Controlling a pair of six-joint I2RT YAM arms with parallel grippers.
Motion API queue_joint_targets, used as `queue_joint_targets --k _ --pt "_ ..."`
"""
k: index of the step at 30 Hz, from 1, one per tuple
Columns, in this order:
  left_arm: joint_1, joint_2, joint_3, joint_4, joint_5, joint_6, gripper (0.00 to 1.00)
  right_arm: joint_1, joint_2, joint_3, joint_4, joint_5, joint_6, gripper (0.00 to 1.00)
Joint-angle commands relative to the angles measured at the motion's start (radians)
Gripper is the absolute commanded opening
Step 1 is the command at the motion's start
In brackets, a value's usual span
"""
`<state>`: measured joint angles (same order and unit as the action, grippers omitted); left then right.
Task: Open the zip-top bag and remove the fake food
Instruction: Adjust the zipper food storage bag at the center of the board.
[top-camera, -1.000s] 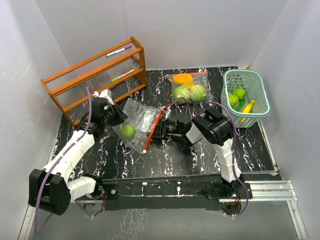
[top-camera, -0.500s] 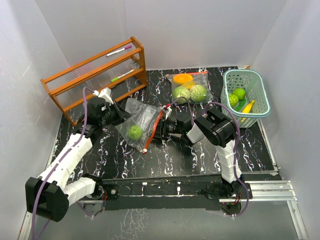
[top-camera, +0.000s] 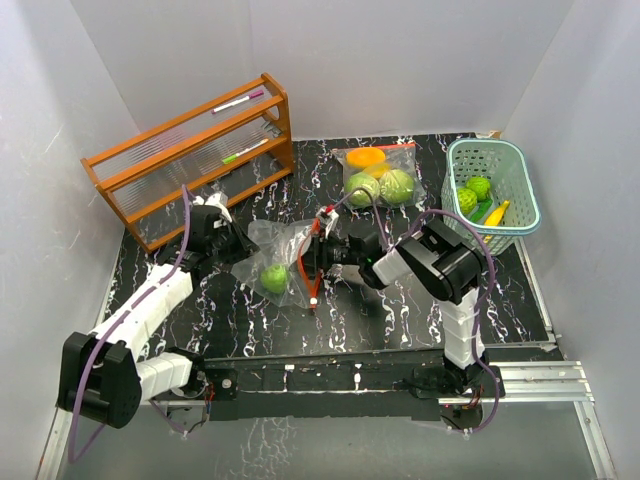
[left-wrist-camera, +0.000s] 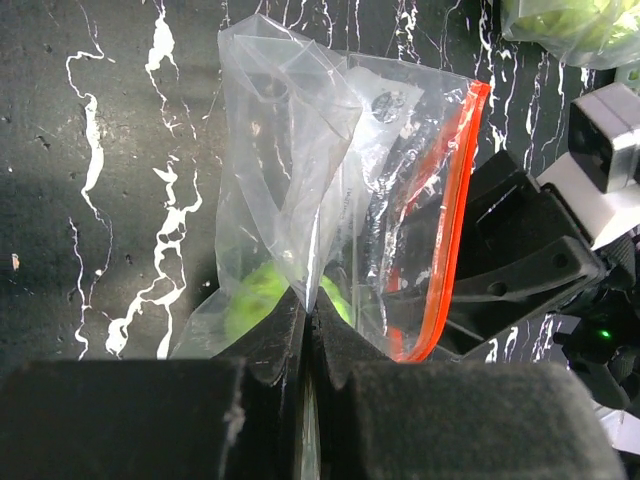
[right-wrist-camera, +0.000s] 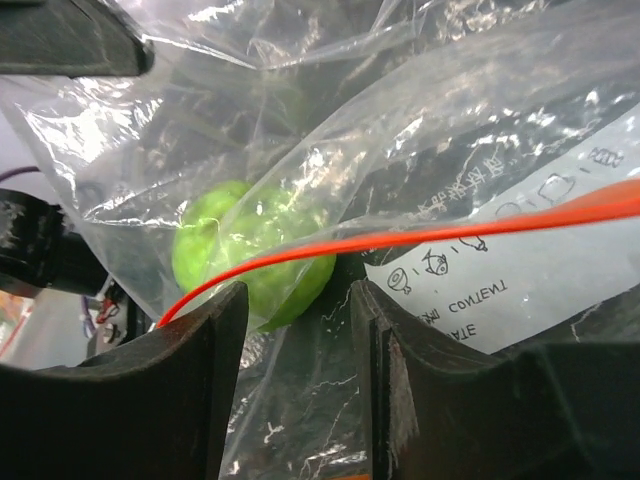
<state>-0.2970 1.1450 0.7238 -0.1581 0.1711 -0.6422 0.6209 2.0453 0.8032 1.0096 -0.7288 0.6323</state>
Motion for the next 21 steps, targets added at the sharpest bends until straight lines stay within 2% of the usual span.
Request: queue_joint_targets --k 1,6,10,17,21 --pt "-0.004 0.007 -0.009 0.014 -0.020 0.021 0.00 0.042 -0.008 0.058 -0.130 0.068 -0.141 0.50" --pt "-0.004 0.029 -0.044 0.027 -0.029 0.028 0.00 0.064 -0.020 0.081 -0.225 0.120 -0.213 0.54" --pt "-0.004 0.015 -0.050 0.035 -0.023 0.021 0.00 0.067 0.008 0.090 -0.239 0.136 -0.226 0.65" --pt "-0.004 -0.006 -0.006 0.005 -0.042 0.025 0.00 0.076 0.021 0.098 -0.289 0.186 -0.265 0.69" --pt "-0.005 0.020 -0.023 0.035 -0.025 0.015 0.00 0.076 0.005 0.070 -0.162 0.109 -0.200 0.73"
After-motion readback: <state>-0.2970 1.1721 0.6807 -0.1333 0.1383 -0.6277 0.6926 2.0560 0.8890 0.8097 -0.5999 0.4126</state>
